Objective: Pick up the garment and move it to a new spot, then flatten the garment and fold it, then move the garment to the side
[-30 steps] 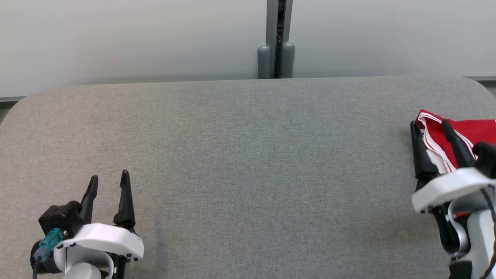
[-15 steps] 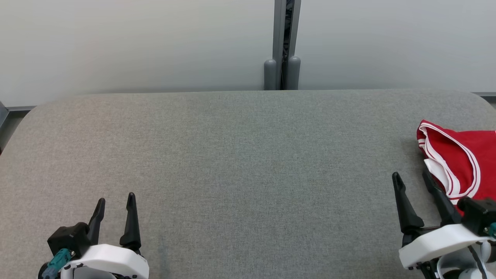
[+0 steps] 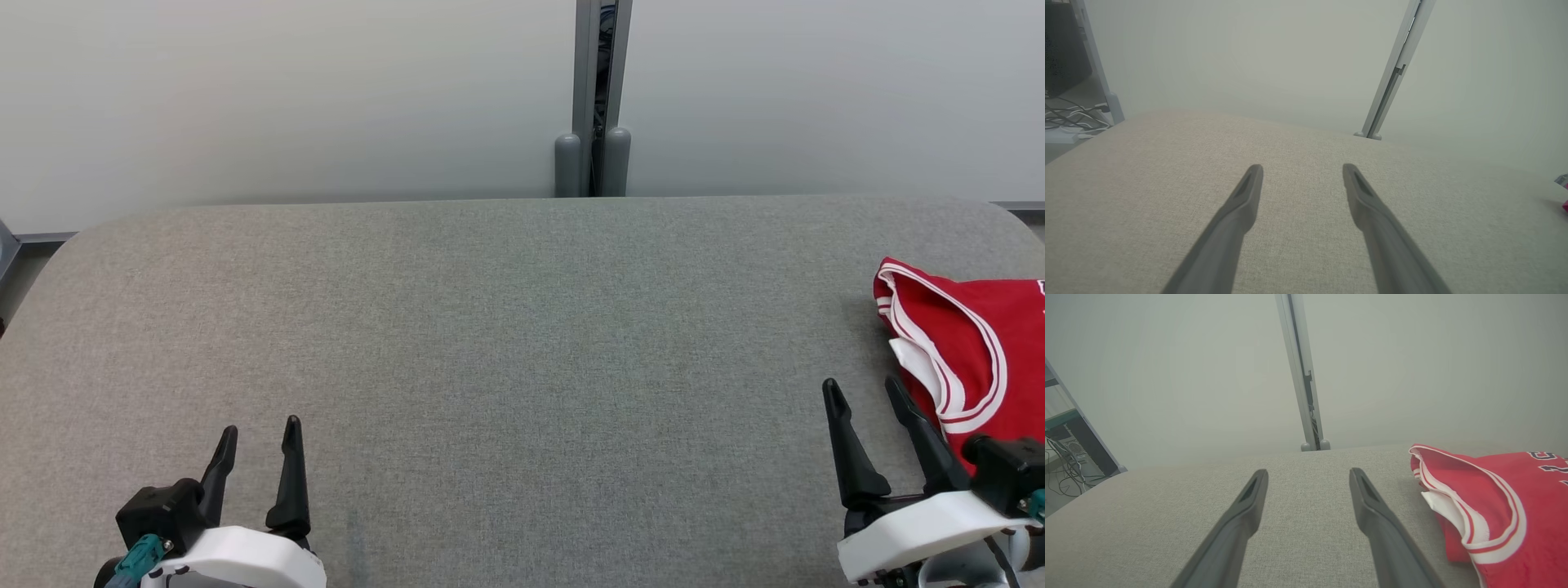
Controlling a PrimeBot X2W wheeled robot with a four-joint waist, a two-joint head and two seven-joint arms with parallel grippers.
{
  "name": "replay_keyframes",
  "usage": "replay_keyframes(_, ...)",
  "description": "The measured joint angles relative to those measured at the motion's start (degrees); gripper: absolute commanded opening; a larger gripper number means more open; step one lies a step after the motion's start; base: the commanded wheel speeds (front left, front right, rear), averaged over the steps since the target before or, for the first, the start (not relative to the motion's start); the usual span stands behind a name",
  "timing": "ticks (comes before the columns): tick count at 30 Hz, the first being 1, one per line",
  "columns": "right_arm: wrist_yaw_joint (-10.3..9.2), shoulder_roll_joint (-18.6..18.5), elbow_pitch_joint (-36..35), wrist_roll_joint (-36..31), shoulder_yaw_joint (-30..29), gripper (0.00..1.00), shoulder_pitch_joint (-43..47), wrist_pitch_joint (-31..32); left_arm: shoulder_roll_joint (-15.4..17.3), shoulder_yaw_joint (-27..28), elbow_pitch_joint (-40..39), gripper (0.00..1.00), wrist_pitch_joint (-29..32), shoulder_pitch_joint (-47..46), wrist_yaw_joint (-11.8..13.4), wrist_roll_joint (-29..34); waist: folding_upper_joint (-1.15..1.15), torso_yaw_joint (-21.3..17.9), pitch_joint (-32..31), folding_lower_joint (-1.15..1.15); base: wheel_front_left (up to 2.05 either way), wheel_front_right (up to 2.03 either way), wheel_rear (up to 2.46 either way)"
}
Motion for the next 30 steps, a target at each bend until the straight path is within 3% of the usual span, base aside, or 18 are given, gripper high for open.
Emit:
replay_keyframes(24, 0.01, 0.00, 1.00, 0.00, -0.75, 1.00, -0.32, -0.93, 1.01, -1.21, -1.16, 1.00, 0.85, -0.34, 0.86, 1.03, 0.00, 0.29, 0.24, 0.00, 0.00, 0.00, 0.00)
replay_keyframes(25, 0.00, 0.03, 1.10, 0.00, -0.70, 0.00, -0.30, -0.92, 0.96, -1.24, -1.20, 0.00, 0.85, -0.34, 0.99, 1.05, 0.00, 0.30, 0.31, 0.00, 0.00, 0.00, 0.00)
replay_keyframes(30, 0.00, 0.87, 3.71, 0.01, -0.44, 0.00, 1.43, -0.81, -0.94, -2.23, 0.98, 0.00, 0.87, 1.65, 0.96, 0.93, 0.00, 0.30, 0.31, 0.00, 0.00, 0.00, 0.00)
